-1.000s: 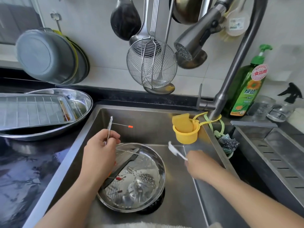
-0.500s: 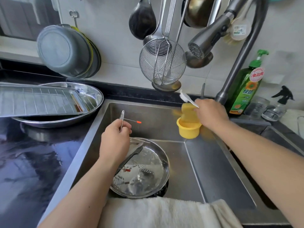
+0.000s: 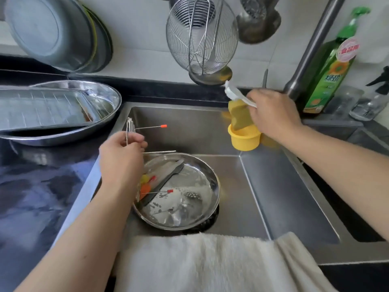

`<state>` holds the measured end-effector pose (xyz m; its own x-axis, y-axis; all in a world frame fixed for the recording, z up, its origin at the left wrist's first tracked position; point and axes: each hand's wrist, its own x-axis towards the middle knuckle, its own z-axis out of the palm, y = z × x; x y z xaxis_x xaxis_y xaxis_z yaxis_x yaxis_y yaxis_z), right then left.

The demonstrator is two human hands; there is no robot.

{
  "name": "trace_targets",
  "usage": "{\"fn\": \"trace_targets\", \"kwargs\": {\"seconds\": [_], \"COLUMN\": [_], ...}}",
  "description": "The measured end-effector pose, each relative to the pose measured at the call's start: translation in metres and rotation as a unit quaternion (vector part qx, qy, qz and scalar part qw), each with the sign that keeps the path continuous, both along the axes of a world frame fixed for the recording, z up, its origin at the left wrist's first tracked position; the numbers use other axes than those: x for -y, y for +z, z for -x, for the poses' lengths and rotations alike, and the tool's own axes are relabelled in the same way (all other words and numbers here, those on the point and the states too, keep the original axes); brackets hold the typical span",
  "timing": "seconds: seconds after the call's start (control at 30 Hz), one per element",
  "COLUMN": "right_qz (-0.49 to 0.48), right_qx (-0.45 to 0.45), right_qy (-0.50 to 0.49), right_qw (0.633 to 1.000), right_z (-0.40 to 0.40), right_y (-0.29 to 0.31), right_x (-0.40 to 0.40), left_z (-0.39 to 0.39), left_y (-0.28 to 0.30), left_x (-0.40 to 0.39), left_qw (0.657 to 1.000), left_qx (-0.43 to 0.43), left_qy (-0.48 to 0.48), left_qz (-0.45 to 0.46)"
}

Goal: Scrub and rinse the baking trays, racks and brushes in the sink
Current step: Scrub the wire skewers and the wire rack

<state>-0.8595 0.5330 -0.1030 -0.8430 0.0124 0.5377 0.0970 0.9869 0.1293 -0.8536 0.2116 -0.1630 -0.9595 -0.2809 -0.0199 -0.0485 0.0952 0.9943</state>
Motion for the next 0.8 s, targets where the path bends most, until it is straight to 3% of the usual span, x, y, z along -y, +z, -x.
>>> {"fn": "trace_targets", "kwargs": {"seconds": [0.17, 0.3, 0.43, 0.53, 0.63, 0.8], "right_qz": [-0.012, 0.066, 0.091, 0.197, 0.323, 0.261], "right_qx": [0.053, 0.068, 0.147, 0.135, 0.106, 0.115], "right_qy": [0.012, -0.052, -0.06, -0.028, -0.045, -0.018], "right_qw": [0.998, 0.994, 0.983, 0.971, 0.939, 0.958], "right_z": [0.04, 0.035, 0.025, 0.019, 0.008, -0.012], "right_y": [-0.003, 0.024, 0.043, 0.052, 0.051, 0.038], "right_x": [-0.005, -0.019, -0.048, -0.064, -0.072, -0.068], "left_z": [-0.003, -0.015, -0.017, -0.01, -0.005, 0.005], "left_y": [0.009, 0.034, 0.046, 0.05, 0.061, 0.061], "left_x": [-0.002, -0.025, -0.032, -0.027, -0.034, -0.045], "left_qw": [0.998, 0.996, 0.991, 0.985, 0.981, 0.976], "left_qx": [0.053, 0.081, 0.13, 0.156, 0.186, 0.208], "left_qy": [0.036, 0.02, 0.0, -0.007, -0.007, -0.014], "left_qz": [-0.003, -0.012, 0.029, 0.076, 0.061, 0.056]}}
